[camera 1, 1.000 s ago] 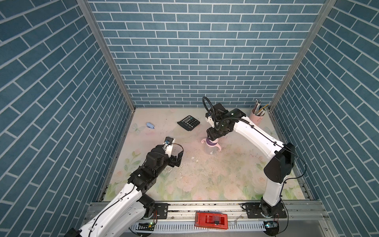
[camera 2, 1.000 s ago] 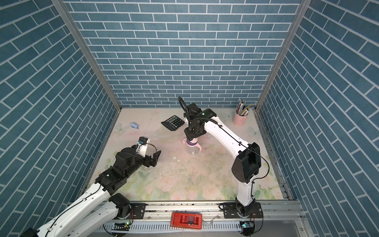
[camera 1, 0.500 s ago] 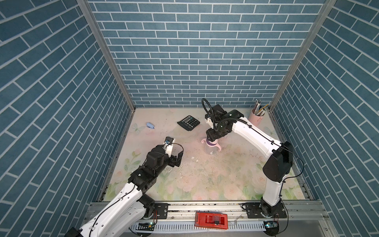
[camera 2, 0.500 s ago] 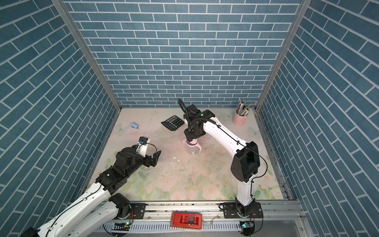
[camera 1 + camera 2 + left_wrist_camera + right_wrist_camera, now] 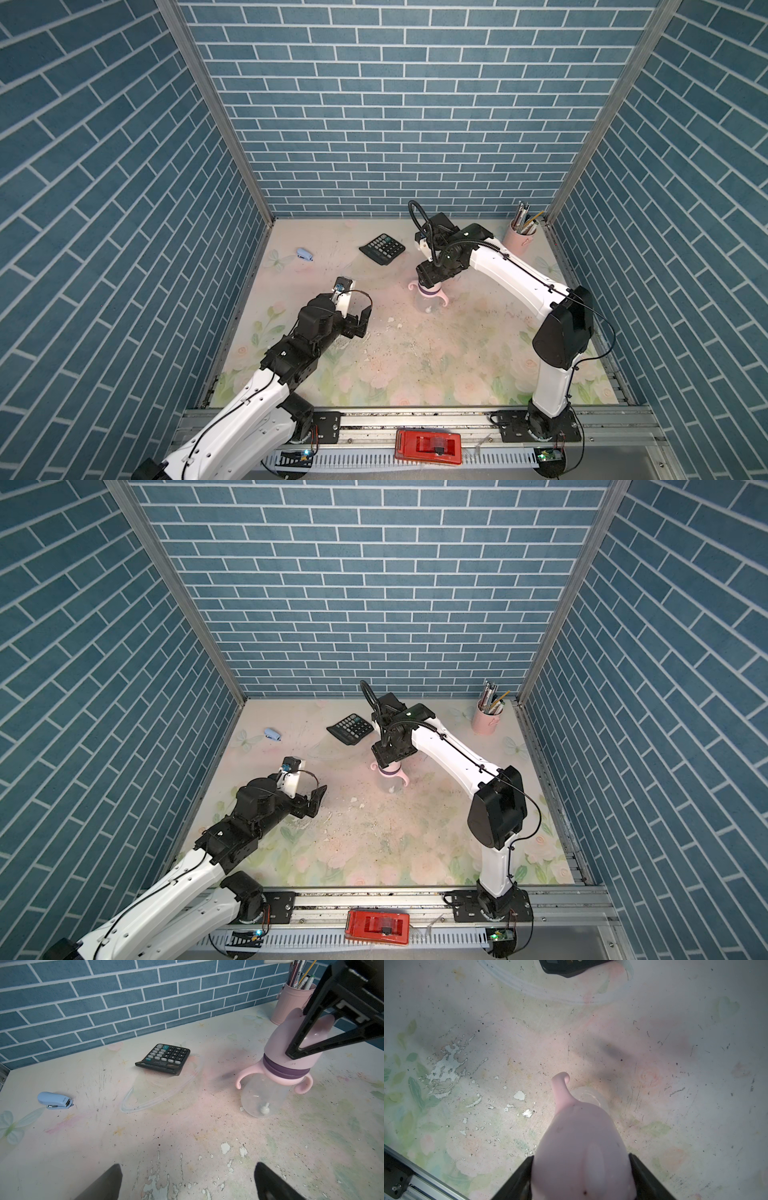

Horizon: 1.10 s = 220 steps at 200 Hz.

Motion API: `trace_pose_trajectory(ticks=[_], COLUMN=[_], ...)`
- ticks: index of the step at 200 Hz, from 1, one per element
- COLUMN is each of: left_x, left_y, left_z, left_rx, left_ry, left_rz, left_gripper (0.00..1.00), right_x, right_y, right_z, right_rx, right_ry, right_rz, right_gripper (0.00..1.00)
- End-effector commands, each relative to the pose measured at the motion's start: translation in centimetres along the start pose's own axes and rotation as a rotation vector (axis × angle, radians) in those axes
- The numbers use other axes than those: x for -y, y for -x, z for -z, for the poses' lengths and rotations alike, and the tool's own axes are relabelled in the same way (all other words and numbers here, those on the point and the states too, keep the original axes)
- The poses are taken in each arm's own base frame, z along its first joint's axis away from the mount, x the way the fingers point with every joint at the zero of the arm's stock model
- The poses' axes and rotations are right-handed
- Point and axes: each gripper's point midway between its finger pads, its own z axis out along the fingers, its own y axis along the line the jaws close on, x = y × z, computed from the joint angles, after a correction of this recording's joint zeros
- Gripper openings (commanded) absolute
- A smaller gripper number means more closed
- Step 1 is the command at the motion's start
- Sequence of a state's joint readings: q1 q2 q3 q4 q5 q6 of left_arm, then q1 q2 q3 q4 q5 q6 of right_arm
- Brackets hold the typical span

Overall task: Assemble the baby bottles
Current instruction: Close the lid on the baby bottle.

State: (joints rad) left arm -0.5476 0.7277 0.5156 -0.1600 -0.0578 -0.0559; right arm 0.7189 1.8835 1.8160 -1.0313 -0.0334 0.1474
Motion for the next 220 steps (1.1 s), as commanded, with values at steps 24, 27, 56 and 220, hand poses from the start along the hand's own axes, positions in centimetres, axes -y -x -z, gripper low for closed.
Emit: trace_pose_trajectory(ticks=[24,27,56,220], left_x=[0.0,0.0,0.0,3.1], left_y=[0.0,0.0,-0.1,8.1], left_z=[-0.1,-0.2,-0.4,-6.2], left_rx=[0.001,0.0,-0.006,0.087], left_ry=[-0.004,-0.005,-0.006,-0.141], left_rz=[-0.001,-0.001,-0.001,0.162], left_gripper=[0.99,1.0,1.0,0.98], right_x=[0.4,0.3,0.2,0.8], right_y=[-1.0,-1.0,-0.7,2.3], right_z=[-0.1,-0.1,0.5,6.0], right_rx=[-0.03,-0.029,-0.005,0.388], right_ry=[-0.008,-0.007,-0.002,-0.003], right_rz=[0.033,0.034,0.036,-0.048], right_gripper=[0.73,0.74,0.8,0.47])
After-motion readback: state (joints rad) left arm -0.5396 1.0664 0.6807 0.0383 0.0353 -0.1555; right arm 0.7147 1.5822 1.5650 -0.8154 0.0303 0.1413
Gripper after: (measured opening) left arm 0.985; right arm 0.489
